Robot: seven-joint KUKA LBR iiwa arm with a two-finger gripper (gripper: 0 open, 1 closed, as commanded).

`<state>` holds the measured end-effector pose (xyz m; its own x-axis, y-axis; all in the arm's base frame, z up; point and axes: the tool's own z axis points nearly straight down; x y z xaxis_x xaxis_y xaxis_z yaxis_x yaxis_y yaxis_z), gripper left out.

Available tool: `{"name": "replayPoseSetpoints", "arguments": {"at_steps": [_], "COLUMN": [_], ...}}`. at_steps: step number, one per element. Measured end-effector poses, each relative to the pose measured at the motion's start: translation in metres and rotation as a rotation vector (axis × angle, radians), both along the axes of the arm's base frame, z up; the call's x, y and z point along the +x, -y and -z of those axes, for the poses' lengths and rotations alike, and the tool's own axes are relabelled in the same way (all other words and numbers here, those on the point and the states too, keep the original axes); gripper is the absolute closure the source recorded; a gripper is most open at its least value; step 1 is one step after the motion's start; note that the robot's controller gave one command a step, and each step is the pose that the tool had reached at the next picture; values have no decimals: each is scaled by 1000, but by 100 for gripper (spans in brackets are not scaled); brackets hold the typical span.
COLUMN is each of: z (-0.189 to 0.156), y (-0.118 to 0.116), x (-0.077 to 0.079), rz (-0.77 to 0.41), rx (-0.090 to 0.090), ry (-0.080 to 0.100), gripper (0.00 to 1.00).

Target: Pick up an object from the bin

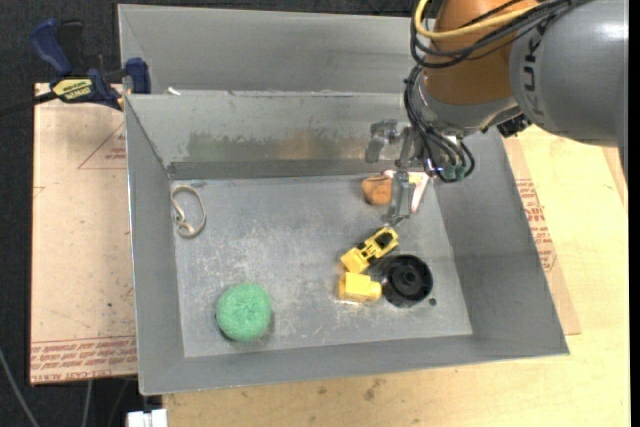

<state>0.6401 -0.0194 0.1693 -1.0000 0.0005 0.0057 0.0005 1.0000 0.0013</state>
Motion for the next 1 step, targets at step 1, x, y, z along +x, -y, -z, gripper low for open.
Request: {"name": "replayPoseSetpoints", "arguments": {"at_steps": [1], "z": [-5], "y": [0], "x": [2], "rz": [0], "rx": [0], "ry": [8], "gripper": [0]}}
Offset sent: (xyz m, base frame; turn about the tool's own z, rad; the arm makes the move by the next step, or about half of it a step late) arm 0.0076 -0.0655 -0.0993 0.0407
